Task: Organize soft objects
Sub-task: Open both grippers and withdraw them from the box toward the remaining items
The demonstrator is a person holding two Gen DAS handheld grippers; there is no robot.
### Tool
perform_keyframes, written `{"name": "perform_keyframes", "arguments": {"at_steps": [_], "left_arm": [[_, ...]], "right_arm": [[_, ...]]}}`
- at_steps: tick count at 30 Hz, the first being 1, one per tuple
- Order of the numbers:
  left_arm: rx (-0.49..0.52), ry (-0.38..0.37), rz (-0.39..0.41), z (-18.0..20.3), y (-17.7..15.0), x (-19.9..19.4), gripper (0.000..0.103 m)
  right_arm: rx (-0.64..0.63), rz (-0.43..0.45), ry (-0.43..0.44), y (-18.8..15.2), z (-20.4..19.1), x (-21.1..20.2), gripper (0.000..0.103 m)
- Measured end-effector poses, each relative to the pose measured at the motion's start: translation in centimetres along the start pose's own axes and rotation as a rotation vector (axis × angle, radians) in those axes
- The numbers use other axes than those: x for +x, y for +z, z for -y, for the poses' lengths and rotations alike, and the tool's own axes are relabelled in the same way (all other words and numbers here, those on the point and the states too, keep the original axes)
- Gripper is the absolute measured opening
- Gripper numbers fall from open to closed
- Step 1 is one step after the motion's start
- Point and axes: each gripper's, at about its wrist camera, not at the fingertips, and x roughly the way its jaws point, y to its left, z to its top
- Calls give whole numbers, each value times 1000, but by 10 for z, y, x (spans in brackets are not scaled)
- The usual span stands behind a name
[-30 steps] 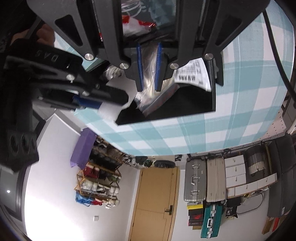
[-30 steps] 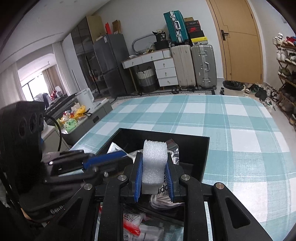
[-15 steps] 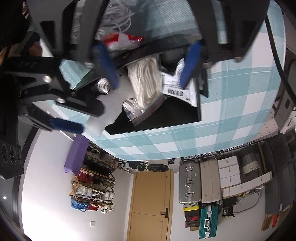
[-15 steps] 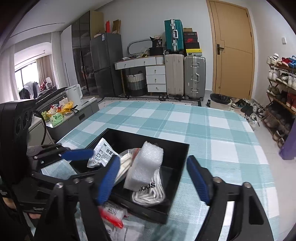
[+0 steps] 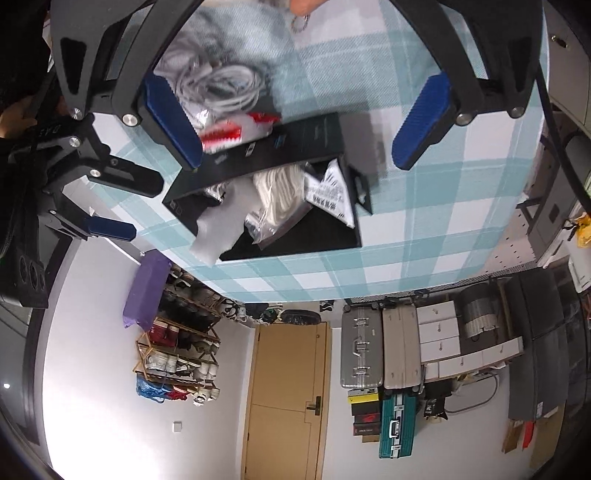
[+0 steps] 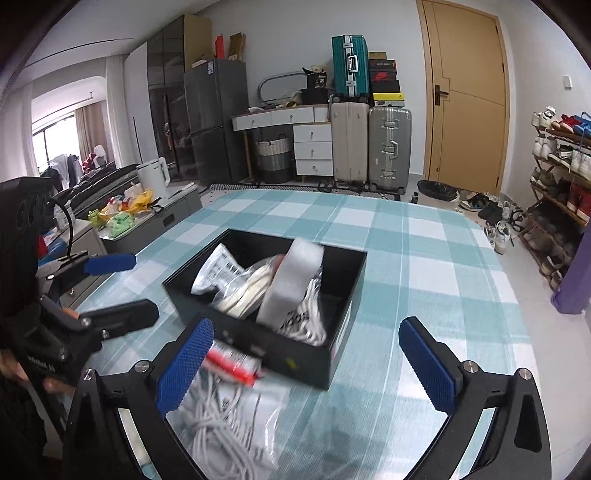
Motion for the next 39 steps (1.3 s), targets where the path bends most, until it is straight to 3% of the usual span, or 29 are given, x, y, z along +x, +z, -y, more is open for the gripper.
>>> {"name": "perform_keyframes", "arguments": {"at_steps": [8, 16, 26, 39], "left_arm": [[-10, 22, -22, 1, -27, -18, 103], [42, 36, -70, 16, -55, -24, 103], [23, -14, -127, 18, -79, -29, 103], [90, -83, -197, 32, -93, -24, 103]], "right_arm": [[-12, -19, 29, -20, -11, -13, 102], [-43, -53, 66, -39, -24, -16, 102], [-84, -99, 97, -47, -34, -7, 102], [-140, -148, 136, -59, -47, 6, 102]]}}
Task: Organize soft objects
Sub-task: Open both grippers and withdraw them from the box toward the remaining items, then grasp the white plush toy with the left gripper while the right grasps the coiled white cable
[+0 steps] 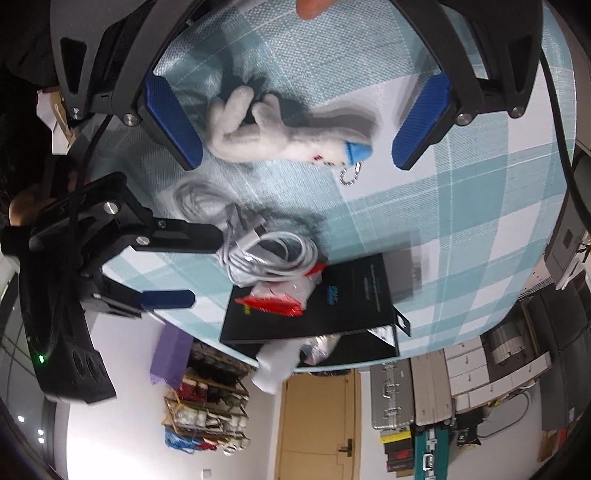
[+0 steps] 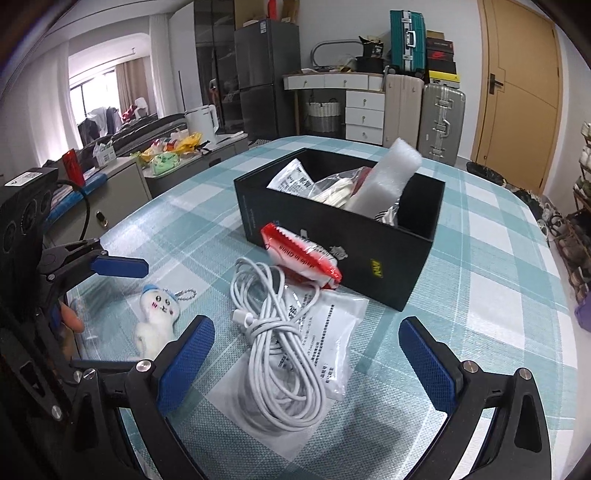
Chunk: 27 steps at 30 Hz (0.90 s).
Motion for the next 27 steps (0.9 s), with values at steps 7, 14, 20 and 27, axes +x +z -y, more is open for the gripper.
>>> {"name": "perform_keyframes", "arguments": {"at_steps": [7, 14, 20, 27], "left_arm": [[18, 6, -35, 5, -5, 9, 103], [2, 1, -54, 1, -7, 15, 103], [-3, 3, -64, 1, -8, 16, 103], [6, -20, -71, 0, -7, 15, 100]], "right_arm": [[-23, -33, 13, -4, -6, 9, 91], [-31, -56, 21, -4, -8, 16, 74], [-43, -74, 34, -4, -9, 20, 68], [-66, -95, 48, -1, -16, 27, 59]]}}
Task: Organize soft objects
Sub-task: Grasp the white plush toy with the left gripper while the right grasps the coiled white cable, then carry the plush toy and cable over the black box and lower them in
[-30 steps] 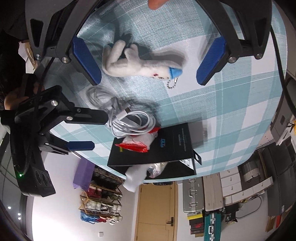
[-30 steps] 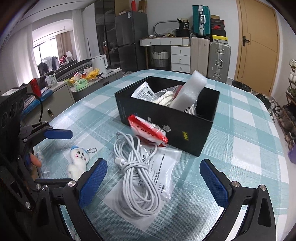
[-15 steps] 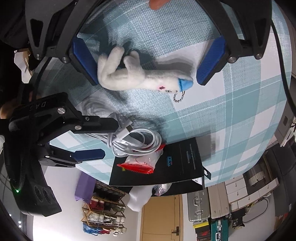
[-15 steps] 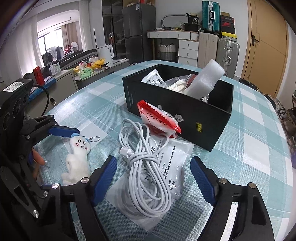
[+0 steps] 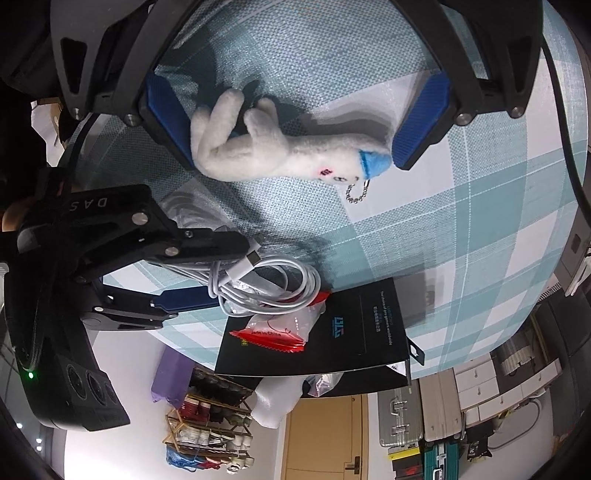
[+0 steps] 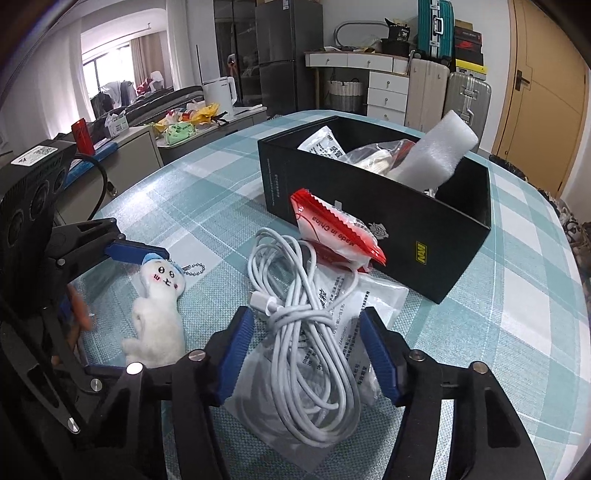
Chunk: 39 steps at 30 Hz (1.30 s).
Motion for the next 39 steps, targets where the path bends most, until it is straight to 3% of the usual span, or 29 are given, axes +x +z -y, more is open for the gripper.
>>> {"name": "perform_keyframes", "arguments": {"at_steps": [2, 6, 11, 27, 39], "left_arm": [[0, -11, 10, -2, 1, -1, 94], [8, -3, 30, -2, 0, -4, 93], [4, -8, 55, -5, 3, -10, 93], [-75, 42, 170, -24, 18, -33, 93], [-58, 78, 255, -25, 42, -49, 93]], "right_arm": [[-7, -9, 1, 2, -2, 3, 57], [-15, -18, 6, 3, -5, 7, 51], [-29, -19, 0, 3, -8, 7, 34], [-24, 61, 5, -1, -6, -25, 34], [3, 170, -5, 5, -2, -70, 33]]}}
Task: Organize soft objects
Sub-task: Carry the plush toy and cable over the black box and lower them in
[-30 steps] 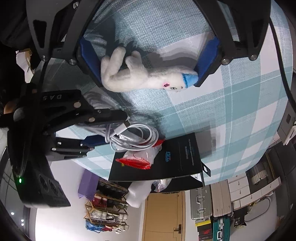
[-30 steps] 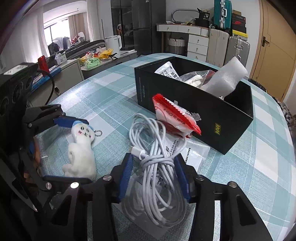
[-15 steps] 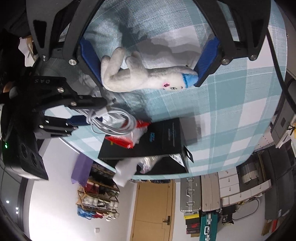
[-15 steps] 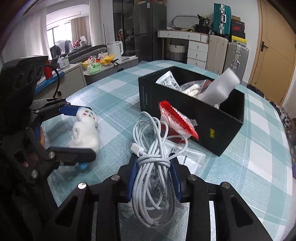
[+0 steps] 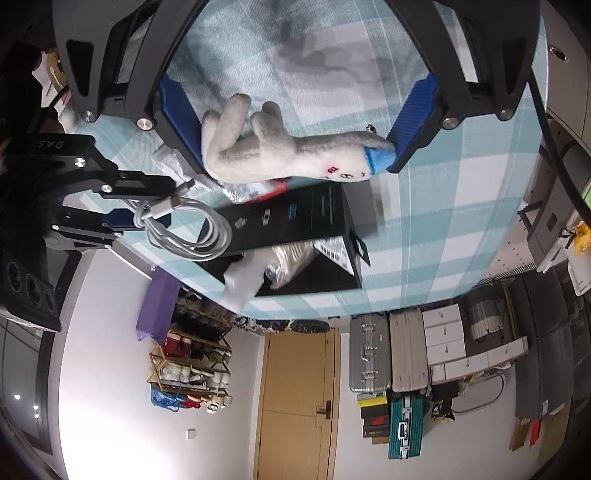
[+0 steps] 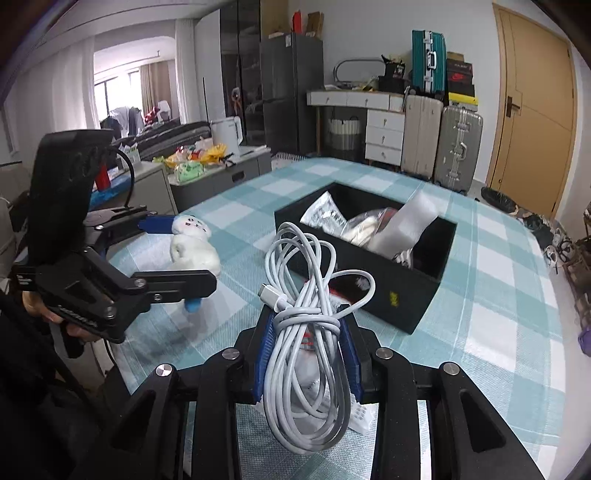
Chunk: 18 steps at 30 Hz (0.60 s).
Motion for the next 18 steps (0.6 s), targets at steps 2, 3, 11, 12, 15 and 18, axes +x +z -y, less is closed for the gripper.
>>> {"name": "perform_keyframes", "arguments": {"at_steps": [2, 3, 11, 12, 15, 18], "left_arm": [[1, 7, 15, 0, 4, 0, 93], [-1, 7, 19, 0, 7, 0, 93], [2, 33, 59, -2, 28, 4, 93], [0, 32, 64, -2, 30, 5, 93], [-7, 32, 78, -3, 37, 8, 93], [-16, 43, 81, -5, 44, 14, 93]], "right_arm": [[5, 16, -10, 3, 2, -6, 33], [9, 24, -14, 5, 2, -8, 33], [53, 78, -49, 16, 12, -21, 33], [59, 84, -51, 17, 14, -20, 33], [79, 106, -63, 23, 19, -23, 33], [107, 137, -76, 28, 26, -27, 33]]}}
